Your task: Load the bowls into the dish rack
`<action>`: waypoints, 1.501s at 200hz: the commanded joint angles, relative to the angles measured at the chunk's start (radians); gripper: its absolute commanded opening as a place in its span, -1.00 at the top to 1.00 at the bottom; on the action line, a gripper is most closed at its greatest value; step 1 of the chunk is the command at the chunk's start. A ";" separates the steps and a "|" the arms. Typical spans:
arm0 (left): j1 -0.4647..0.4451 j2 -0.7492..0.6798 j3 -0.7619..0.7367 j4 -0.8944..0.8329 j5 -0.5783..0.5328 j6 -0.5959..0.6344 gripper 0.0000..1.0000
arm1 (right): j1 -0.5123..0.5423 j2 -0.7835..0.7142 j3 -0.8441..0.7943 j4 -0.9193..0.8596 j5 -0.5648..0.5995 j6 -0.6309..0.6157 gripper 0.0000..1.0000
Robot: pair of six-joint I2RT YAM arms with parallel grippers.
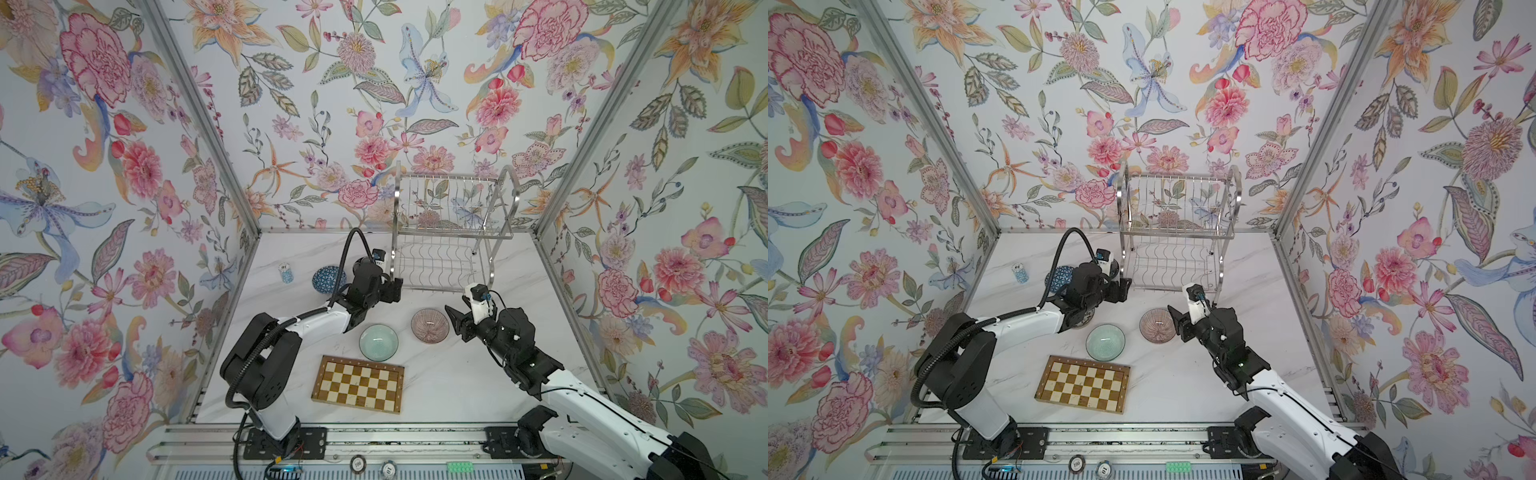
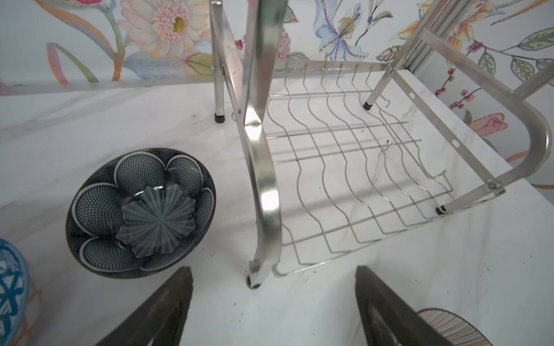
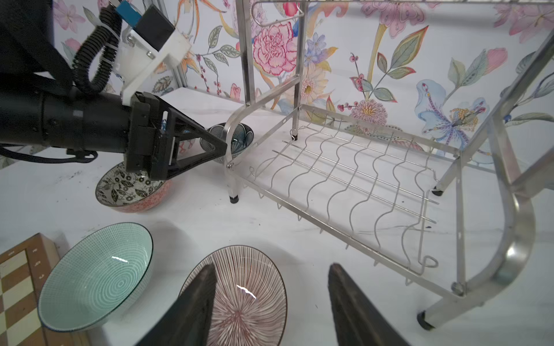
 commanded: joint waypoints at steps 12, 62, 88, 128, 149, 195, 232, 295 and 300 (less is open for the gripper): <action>0.003 0.061 0.093 -0.032 -0.108 0.028 -0.51 | -0.004 0.004 -0.004 0.037 0.003 0.049 -0.22; 0.003 0.094 0.084 0.050 -0.075 0.026 -0.28 | -0.003 0.031 0.014 0.036 0.005 0.049 -0.22; 0.003 0.109 0.074 0.103 -0.063 0.019 -0.07 | -0.003 0.050 0.019 0.042 0.003 0.056 -0.23; 0.002 0.109 0.033 0.202 -0.041 0.000 0.19 | -0.003 0.057 0.023 0.033 -0.008 0.049 -0.23; -0.004 0.091 0.002 0.245 -0.046 -0.005 0.23 | -0.003 0.043 0.021 0.014 -0.011 0.034 -0.24; -0.022 0.054 -0.036 0.240 -0.044 -0.030 0.28 | -0.032 0.031 0.029 -0.027 -0.020 -0.001 -0.25; -0.036 0.034 -0.074 0.256 -0.050 -0.044 0.33 | -0.032 0.051 0.045 -0.046 -0.038 -0.013 -0.25; -0.041 0.036 -0.083 0.286 -0.067 -0.027 -0.02 | -0.032 0.083 0.060 -0.044 -0.069 -0.014 -0.25; -0.041 0.037 -0.078 0.283 -0.072 -0.025 -0.06 | -0.031 0.083 0.058 -0.044 -0.072 -0.013 -0.25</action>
